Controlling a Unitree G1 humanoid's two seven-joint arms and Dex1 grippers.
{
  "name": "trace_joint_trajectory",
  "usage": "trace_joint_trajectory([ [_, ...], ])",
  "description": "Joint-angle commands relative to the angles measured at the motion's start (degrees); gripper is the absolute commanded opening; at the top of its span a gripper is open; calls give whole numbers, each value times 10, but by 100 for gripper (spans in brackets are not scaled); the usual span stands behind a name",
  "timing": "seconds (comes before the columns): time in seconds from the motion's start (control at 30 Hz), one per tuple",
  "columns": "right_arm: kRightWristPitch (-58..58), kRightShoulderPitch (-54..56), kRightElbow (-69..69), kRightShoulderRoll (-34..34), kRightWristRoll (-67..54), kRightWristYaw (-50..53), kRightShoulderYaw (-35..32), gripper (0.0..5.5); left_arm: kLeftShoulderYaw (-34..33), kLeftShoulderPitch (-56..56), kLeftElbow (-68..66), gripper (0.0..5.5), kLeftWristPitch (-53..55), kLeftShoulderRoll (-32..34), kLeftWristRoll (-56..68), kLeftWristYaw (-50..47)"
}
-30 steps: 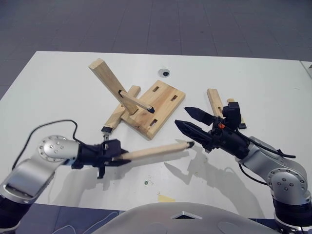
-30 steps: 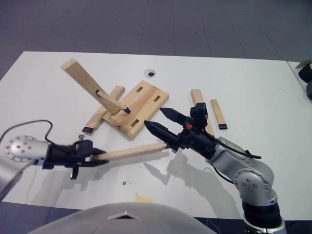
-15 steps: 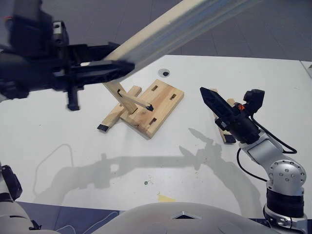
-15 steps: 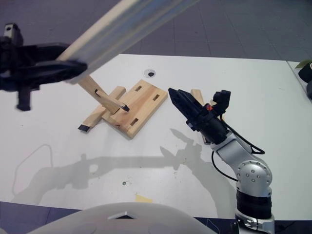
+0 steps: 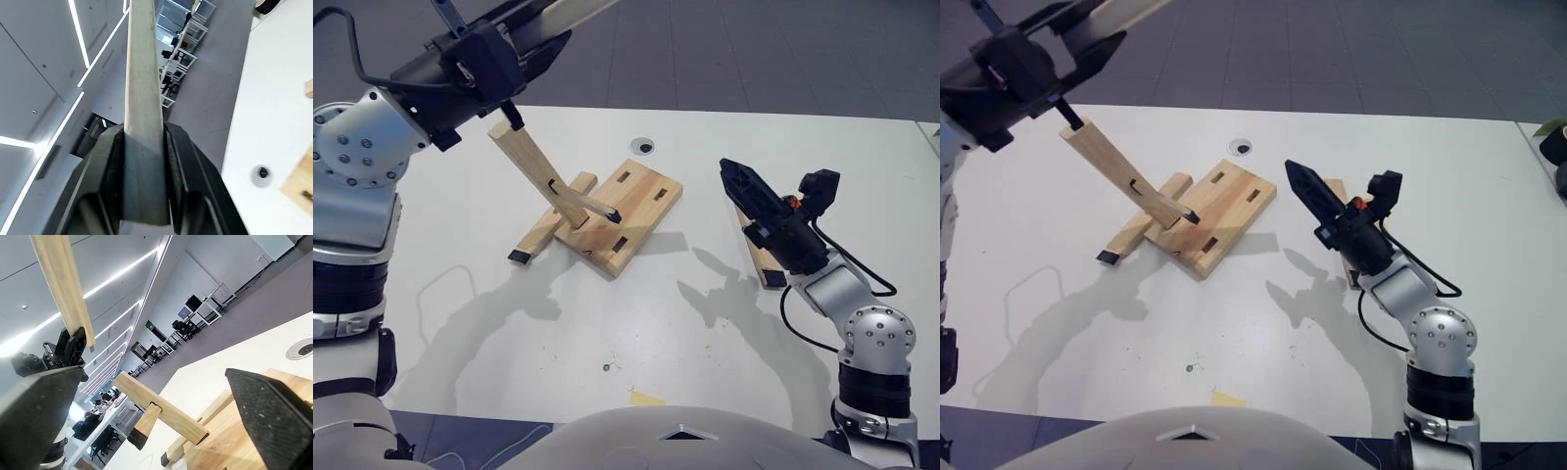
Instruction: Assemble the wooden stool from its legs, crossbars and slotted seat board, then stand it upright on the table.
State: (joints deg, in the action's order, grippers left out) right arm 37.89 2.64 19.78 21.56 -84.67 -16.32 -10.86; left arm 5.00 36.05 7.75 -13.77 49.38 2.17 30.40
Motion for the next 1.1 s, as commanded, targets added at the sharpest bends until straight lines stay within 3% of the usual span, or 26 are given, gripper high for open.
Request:
trace_joint_trajectory([
  [0.03,-57,72,-28,-13,149,54,19,540,107,89,-125,101,-187,-39,-297,-116],
  [0.13,-66,75,30,-17,206,51,57,540,120,54,-93,101,-123,-75,-310,-106],
  [0.33,-102,97,74,-162,3,180,26,540,129,-24,-47,101,-76,-153,-376,-152],
  [0.53,-174,118,46,-224,-49,287,-23,540,114,-55,-18,101,-66,-165,-387,-155],
  [0.8,-229,167,40,-244,-57,365,-52,425,121,-60,-5,101,-85,-174,-393,-151],
  [1.1,-239,167,39,-257,-38,445,-39,281,118,-57,-3,101,-99,-177,-396,-148],
])
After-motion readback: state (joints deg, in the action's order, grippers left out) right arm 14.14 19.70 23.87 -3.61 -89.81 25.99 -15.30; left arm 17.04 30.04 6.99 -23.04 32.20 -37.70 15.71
